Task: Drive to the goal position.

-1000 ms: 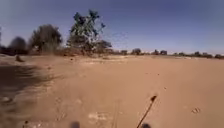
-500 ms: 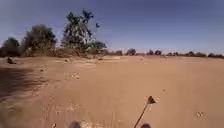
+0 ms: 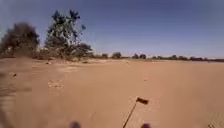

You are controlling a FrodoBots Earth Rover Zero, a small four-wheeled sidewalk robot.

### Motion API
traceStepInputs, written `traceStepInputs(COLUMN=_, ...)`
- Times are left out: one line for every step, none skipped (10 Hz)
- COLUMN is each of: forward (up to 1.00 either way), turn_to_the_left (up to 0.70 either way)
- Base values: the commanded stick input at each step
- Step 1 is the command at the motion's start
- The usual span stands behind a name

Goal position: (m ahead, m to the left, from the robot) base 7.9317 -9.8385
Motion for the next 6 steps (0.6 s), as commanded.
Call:
traceStepInputs(forward=1.00, turn_to_the_left=-0.27)
traceStepInputs(forward=1.00, turn_to_the_left=-0.27)
traceStepInputs(forward=1.00, turn_to_the_left=0.00)
traceStepInputs(forward=1.00, turn_to_the_left=0.00)
traceStepInputs(forward=1.00, turn_to_the_left=0.00)
traceStepInputs(forward=1.00, turn_to_the_left=0.00)
